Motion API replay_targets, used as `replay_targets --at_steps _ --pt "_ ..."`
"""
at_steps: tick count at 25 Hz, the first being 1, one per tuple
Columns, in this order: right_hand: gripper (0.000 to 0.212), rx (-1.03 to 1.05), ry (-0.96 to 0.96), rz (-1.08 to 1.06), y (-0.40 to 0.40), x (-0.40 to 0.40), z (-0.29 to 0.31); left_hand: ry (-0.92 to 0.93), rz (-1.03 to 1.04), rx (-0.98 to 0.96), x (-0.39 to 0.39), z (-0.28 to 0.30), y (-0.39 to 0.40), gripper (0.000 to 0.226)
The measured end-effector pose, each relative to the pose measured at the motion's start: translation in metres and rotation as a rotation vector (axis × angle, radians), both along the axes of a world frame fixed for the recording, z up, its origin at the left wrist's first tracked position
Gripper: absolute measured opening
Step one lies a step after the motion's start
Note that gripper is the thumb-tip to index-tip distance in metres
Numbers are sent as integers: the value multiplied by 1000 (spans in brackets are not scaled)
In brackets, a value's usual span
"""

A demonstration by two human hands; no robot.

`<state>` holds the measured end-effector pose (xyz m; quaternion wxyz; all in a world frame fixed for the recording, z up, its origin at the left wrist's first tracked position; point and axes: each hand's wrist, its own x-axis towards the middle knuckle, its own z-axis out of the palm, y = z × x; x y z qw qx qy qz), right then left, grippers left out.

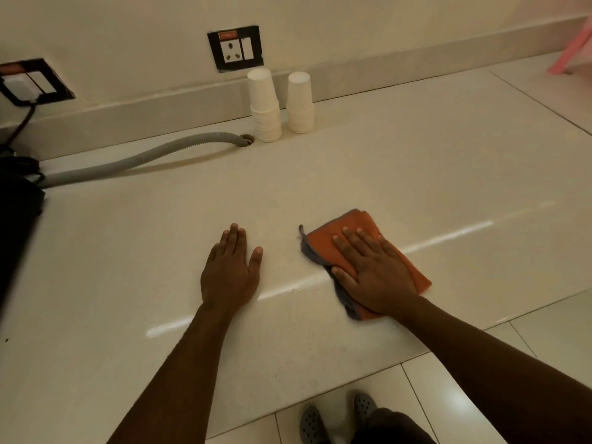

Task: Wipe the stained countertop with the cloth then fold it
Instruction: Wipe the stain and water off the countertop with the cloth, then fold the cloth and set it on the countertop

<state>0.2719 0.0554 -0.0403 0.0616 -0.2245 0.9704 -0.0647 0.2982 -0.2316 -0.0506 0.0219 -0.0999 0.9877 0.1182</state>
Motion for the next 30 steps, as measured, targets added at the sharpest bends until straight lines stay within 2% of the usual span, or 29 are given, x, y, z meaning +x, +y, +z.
replay_targets --at_steps 3,6,15,18,20,22,25,27,30 --pt "77 -7 27 -165 5 -21 -2 -17 26 40 -3 5 5 85" --pt "75 -21 36 -253 4 -45 -2 -25 30 44 -6 8 16 88" --pt "76 -52 13 -247 16 -111 5 -53 -6 25 -51 10 94 82" --pt "78 -110 -85 -186 23 -126 11 30 -3 100 -73 21 132 74" --pt "75 -283 -163 -184 36 -132 19 137 24 188 -88 30 156 61" --pt "64 -356 -119 -179 58 -135 27 235 -34 233 -100 37 171 49" --pt "46 -183 -19 -7 93 -146 36 196 -196 117 -112 41 182 50" --pt "47 -88 -26 100 105 -152 38 100 -236 -4 -114 39 186 59" --pt "52 -29 -13 116 110 -153 33 24 -203 -70 -110 35 188 68"
